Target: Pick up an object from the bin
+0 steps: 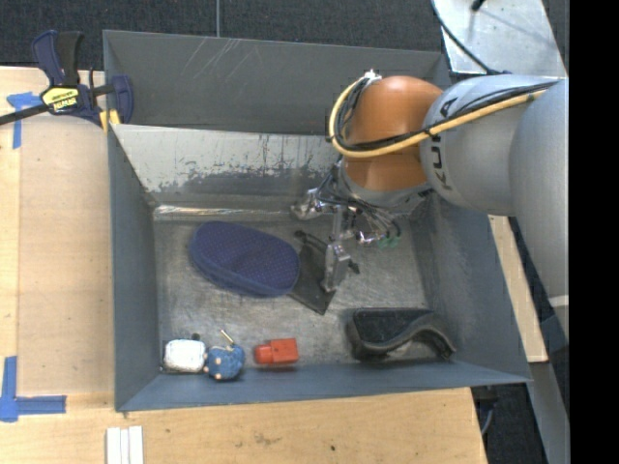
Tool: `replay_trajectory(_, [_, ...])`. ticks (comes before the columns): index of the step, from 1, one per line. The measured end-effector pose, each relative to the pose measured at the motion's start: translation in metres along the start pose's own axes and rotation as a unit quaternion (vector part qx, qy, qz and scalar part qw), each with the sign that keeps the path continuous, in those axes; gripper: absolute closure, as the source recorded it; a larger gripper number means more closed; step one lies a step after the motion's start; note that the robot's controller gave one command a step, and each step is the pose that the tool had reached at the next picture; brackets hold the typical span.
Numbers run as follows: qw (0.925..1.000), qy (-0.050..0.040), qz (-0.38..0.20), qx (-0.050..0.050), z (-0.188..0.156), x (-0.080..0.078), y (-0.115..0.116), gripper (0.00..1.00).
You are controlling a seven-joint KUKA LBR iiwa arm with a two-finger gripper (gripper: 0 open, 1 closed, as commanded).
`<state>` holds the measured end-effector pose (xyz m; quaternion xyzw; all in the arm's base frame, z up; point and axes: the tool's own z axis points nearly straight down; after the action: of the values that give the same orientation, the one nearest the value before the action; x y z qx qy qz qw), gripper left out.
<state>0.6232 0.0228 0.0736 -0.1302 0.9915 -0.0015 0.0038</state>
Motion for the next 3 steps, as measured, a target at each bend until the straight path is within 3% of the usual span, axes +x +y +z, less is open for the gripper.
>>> replay_trajectory(1, [1.0, -0.0086, 0.0, 0.0, -0.005, -0.005, 0.001, 1.0])
replay_trajectory(2, [0.9991, -0.0033, -0.041, -0.001, -0.123, -0.005, 0.025, 1.0])
replay_trajectory(3, [0.9992, 0.0014, -0.041, -0.002, -0.117, -0.003, 0.025, 0.0])
